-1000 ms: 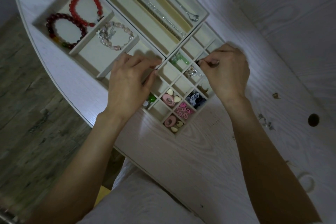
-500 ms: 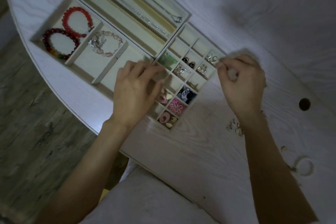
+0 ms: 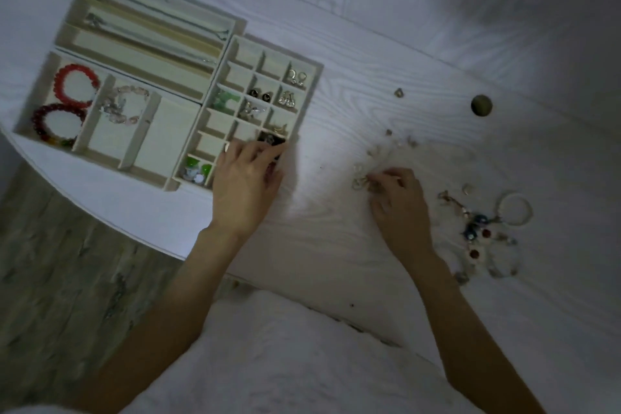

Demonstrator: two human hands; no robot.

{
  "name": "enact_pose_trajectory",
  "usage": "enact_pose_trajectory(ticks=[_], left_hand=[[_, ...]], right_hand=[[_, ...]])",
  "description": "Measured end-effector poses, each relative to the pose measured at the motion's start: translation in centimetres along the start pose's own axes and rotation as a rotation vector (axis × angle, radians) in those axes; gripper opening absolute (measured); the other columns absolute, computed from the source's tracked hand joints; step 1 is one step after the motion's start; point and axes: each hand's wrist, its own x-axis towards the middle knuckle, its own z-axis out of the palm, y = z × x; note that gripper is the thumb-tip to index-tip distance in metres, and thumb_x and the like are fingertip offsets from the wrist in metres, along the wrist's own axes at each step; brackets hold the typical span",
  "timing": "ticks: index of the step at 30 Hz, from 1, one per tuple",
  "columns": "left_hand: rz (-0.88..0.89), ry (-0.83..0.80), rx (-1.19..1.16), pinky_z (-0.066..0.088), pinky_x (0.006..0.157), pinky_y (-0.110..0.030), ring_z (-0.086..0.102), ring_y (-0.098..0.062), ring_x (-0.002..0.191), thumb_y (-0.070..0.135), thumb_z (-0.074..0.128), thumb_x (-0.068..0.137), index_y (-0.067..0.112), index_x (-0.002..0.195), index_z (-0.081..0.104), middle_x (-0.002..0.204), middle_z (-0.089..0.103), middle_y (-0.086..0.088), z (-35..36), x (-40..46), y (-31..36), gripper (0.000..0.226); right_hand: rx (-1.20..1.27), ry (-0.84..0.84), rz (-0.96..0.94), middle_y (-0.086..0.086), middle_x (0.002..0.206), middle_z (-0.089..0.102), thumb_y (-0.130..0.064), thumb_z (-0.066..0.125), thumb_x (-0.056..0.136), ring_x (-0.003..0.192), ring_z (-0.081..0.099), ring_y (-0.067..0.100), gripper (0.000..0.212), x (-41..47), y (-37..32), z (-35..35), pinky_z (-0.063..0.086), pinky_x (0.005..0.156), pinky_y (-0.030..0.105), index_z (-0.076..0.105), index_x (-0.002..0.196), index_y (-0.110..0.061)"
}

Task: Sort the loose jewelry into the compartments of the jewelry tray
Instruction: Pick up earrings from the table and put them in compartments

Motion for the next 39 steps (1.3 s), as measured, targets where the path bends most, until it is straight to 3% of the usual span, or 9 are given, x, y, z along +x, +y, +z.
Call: enact_pose_trajectory(ticks=[3, 10, 14, 17, 22, 27, 31, 35, 39], left_hand=[[-0.007, 0.019, -0.005, 0.042, 0.079, -0.041, 0.054, -0.034, 0.089, 0.012, 0.064, 0.084, 0.014, 0.117, 0.068, 0.102, 0.067, -0.009, 0.3, -0.3, 0.2, 0.033], [-0.069, -0.029, 0.035, 0.044, 0.077, -0.041, 0.056, -0.037, 0.090, 0.006, 0.062, 0.084, 0.014, 0.117, 0.068, 0.105, 0.067, -0.011, 0.2, -0.1, 1.1, 0.035], [-0.055, -0.021, 0.070, 0.043, 0.074, -0.041, 0.057, -0.037, 0.089, 0.006, 0.061, 0.084, 0.015, 0.116, 0.069, 0.104, 0.067, -0.011, 0.3, 0.0, 1.2, 0.034], [-0.056, -0.005, 0.083, 0.042, 0.073, -0.040, 0.057, -0.037, 0.089, 0.008, 0.060, 0.085, 0.015, 0.115, 0.070, 0.104, 0.068, -0.010, 0.4, 0.0, 1.3, 0.033], [-0.055, 0.013, 0.087, 0.043, 0.072, -0.039, 0.058, -0.036, 0.088, 0.008, 0.063, 0.083, 0.015, 0.113, 0.071, 0.102, 0.069, -0.009, 0.4, 0.0, 1.3, 0.032], [-0.061, 0.024, 0.039, 0.041, 0.072, -0.038, 0.056, -0.034, 0.085, 0.007, 0.065, 0.084, 0.016, 0.113, 0.071, 0.100, 0.069, -0.007, 0.1, -0.2, 1.4, 0.031], [0.010, 0.020, 0.029, 0.031, 0.069, -0.031, 0.055, -0.031, 0.081, 0.007, 0.069, 0.079, 0.017, 0.112, 0.071, 0.095, 0.068, -0.004, -0.2, -0.2, 0.9, 0.035], [0.058, 0.024, -0.033, 0.030, 0.069, -0.029, 0.052, -0.025, 0.084, 0.027, 0.062, 0.087, 0.018, 0.109, 0.072, 0.096, 0.068, -0.001, -0.8, 0.4, -0.3, 0.026], [-0.041, 0.154, -0.116, 0.035, 0.073, -0.031, 0.047, -0.020, 0.087, 0.032, 0.053, 0.092, 0.018, 0.109, 0.070, 0.098, 0.066, -0.001, -1.6, 0.7, -2.5, 0.028]], right_hand=[[0.040, -0.005, -0.034, 0.012, 0.101, 0.057, 0.003, 0.064, 0.080, 0.087, 0.054, 0.026, 0.024, -1.2, -0.1, 1.0, 0.045, 0.069, 0.029, 0.066, 0.102, -0.006], [-0.056, 0.081, 0.140, 0.013, 0.101, 0.056, -0.004, 0.061, 0.079, 0.089, 0.053, 0.030, 0.026, -1.3, 3.0, -1.9, 0.047, 0.067, 0.033, 0.066, 0.103, -0.010], [-0.023, 0.133, -0.030, 0.010, 0.099, 0.060, -0.009, 0.059, 0.080, 0.088, 0.052, 0.028, 0.021, 0.4, 2.2, -2.7, 0.044, 0.075, 0.033, 0.069, 0.098, -0.010], [0.031, 0.054, -0.187, 0.009, 0.086, 0.066, -0.009, 0.065, 0.077, 0.086, 0.057, 0.031, 0.017, 2.8, -0.3, -1.6, 0.048, 0.077, 0.035, 0.073, 0.091, -0.008], [-0.317, -0.168, -0.271, 0.010, 0.085, 0.068, -0.017, 0.062, 0.087, 0.093, 0.052, 0.030, 0.015, 5.4, -1.9, 0.9, 0.040, 0.082, 0.037, 0.072, 0.090, -0.006], [-0.038, -0.201, -0.038, 0.008, 0.088, 0.068, -0.011, 0.073, 0.079, 0.092, 0.059, 0.025, 0.011, 5.9, -1.9, -0.1, 0.047, 0.073, 0.031, 0.070, 0.090, -0.007], [-0.005, -0.216, -0.105, 0.008, 0.080, 0.069, -0.008, 0.073, 0.076, 0.071, 0.062, 0.018, 0.007, 6.3, -2.8, -1.0, 0.047, 0.063, 0.026, 0.073, 0.083, -0.007], [0.154, -0.089, -0.114, -0.003, 0.078, 0.069, -0.010, 0.071, 0.078, 0.067, 0.055, 0.004, 0.007, 7.8, -5.9, -1.9, 0.045, 0.071, 0.025, 0.074, 0.083, -0.010], [0.204, -0.091, -0.105, -0.009, 0.083, 0.067, -0.013, 0.067, 0.084, 0.068, 0.050, -0.008, 0.008, 11.4, -9.8, -1.1, 0.037, 0.067, 0.006, 0.073, 0.089, -0.013]])
